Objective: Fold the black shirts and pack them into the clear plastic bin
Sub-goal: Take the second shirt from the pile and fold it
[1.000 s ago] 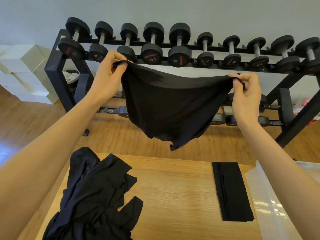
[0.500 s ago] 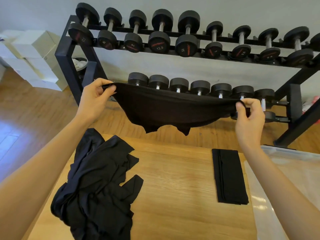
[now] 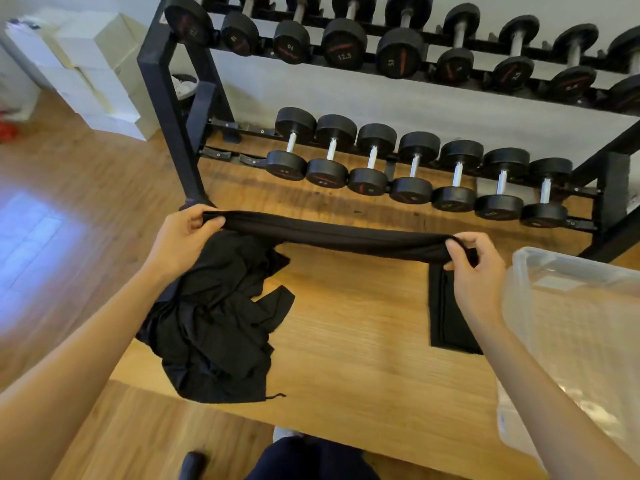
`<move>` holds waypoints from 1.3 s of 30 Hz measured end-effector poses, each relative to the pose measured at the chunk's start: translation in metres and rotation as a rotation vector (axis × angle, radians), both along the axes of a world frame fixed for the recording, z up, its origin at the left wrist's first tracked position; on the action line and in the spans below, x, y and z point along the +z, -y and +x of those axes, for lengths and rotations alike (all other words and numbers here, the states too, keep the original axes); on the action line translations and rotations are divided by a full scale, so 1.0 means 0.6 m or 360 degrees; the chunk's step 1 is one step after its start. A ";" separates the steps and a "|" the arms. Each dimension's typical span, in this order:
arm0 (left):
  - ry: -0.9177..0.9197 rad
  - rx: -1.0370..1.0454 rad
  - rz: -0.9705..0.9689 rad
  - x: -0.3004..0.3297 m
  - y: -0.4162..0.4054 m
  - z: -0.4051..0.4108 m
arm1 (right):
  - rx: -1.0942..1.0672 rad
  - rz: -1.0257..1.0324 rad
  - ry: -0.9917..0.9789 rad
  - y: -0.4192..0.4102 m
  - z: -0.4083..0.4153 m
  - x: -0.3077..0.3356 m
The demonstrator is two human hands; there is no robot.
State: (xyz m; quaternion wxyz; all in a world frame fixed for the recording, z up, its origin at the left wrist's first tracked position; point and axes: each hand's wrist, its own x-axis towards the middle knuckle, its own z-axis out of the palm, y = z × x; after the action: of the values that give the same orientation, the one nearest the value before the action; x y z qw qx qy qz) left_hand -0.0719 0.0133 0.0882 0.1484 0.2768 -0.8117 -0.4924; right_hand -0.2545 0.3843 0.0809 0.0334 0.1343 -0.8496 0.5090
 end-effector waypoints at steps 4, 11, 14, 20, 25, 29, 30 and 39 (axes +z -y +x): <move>0.0150 -0.0136 -0.0059 -0.021 -0.002 0.047 | 0.0024 0.0077 0.0112 -0.024 0.046 -0.016; 0.0348 -0.0360 -0.0172 -0.056 0.006 0.121 | 0.0099 0.0446 0.0381 -0.062 0.124 -0.074; 0.0354 -0.0460 -0.0243 -0.064 0.003 0.144 | 0.0072 0.0494 0.0358 -0.069 0.157 -0.086; 0.0303 -0.0413 -0.0265 -0.080 -0.014 0.197 | 0.0064 0.0567 0.0391 -0.085 0.205 -0.083; 0.0268 -0.0423 -0.0359 -0.071 -0.036 0.233 | 0.0056 0.0548 0.0429 -0.105 0.234 -0.072; 0.0260 -0.0458 -0.0314 -0.065 -0.058 0.265 | 0.0111 0.0384 0.0533 -0.126 0.267 -0.064; 0.0270 -0.0479 -0.0319 -0.063 -0.062 0.273 | 0.0113 0.0354 0.0577 -0.133 0.277 -0.065; 0.0353 -0.0597 -0.0282 -0.057 -0.091 0.337 | 0.0127 0.0266 0.0787 -0.164 0.348 -0.061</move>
State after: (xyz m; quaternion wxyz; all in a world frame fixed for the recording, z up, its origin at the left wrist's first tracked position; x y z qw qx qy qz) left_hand 0.1301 0.0682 0.0542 -0.0120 0.1592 -0.9004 -0.4047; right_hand -0.0458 0.4828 0.0445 -0.2065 0.0417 -0.8651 0.4552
